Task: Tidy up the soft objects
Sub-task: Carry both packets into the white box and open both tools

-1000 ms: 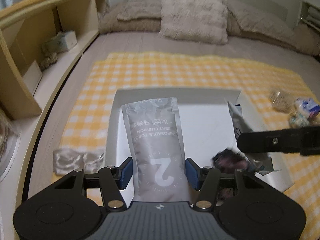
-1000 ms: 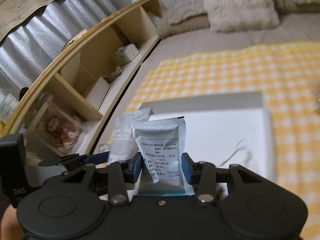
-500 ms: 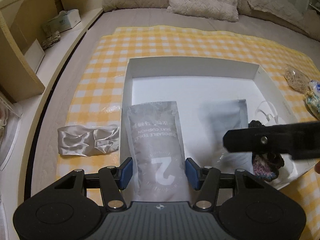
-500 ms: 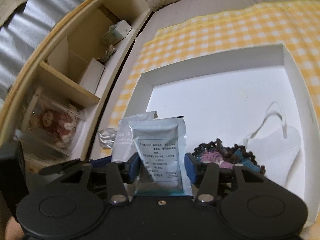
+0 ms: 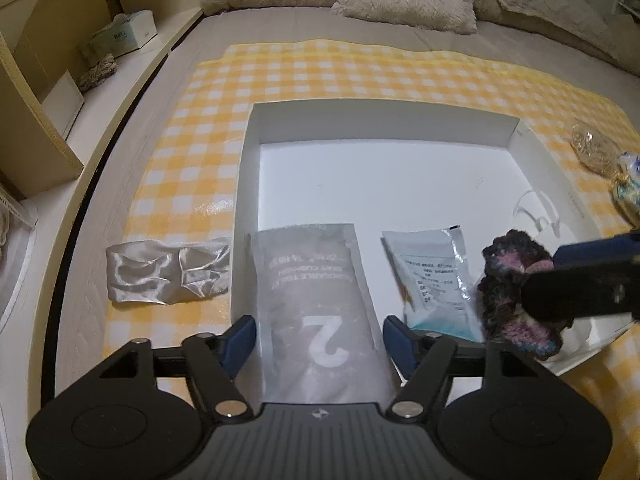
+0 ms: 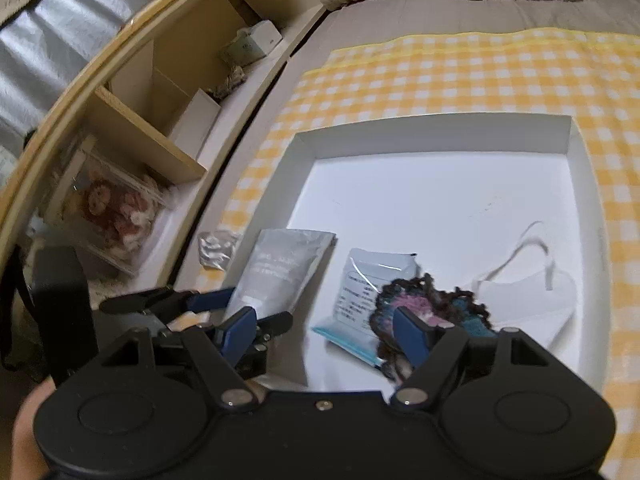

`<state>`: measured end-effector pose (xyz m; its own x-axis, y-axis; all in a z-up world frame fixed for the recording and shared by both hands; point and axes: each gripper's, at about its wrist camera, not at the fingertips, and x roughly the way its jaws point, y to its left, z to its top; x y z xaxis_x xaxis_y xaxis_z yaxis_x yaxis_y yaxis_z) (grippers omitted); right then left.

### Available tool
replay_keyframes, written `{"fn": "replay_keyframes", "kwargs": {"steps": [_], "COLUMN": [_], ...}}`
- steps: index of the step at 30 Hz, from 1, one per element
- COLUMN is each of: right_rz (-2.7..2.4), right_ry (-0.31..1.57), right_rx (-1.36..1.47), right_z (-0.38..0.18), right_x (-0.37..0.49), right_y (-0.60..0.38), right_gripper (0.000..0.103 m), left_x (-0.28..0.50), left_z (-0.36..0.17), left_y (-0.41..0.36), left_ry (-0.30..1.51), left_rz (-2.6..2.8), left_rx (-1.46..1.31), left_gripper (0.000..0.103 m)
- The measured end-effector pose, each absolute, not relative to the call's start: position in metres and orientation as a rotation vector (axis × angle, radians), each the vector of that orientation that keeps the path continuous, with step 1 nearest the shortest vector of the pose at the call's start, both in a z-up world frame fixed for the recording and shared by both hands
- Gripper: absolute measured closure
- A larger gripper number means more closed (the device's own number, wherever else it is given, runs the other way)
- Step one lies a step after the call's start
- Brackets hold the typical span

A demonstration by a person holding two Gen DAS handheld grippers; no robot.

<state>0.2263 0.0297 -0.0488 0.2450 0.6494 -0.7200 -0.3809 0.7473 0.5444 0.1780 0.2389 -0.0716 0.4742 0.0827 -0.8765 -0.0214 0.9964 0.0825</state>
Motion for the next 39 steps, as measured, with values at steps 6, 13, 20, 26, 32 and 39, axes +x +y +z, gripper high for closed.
{"fn": "replay_keyframes", "kwargs": {"steps": [6, 13, 20, 26, 32, 39], "right_rz": [0.725, 0.741, 0.732, 0.717, 0.693, 0.659], "right_ry": [1.109, 1.07, 1.028, 0.978, 0.931, 0.875], "right_rx": [0.219, 0.168, 0.148, 0.136, 0.112, 0.063], "right_z": [-0.043, -0.034, -0.024, -0.012, -0.002, 0.006], "right_x": [0.22, 0.21, 0.203, 0.199, 0.194, 0.187], "right_y": [0.025, 0.016, 0.009, 0.0, -0.01, -0.023], "right_gripper": [0.027, 0.027, 0.026, 0.024, 0.021, 0.006], "left_x": [0.172, 0.166, 0.154, 0.144, 0.135, 0.127], "left_z": [-0.061, -0.048, -0.031, -0.014, -0.001, 0.011], "left_y": [0.232, 0.231, 0.228, 0.227, 0.223, 0.22], "left_ry": [1.047, 1.021, 0.993, 0.956, 0.933, 0.908], "left_rz": [0.061, 0.08, 0.091, 0.1, 0.103, 0.112], "left_rx": [0.079, 0.071, 0.062, 0.024, -0.002, -0.021], "left_gripper": [0.018, 0.017, 0.017, 0.008, 0.003, 0.0]}}
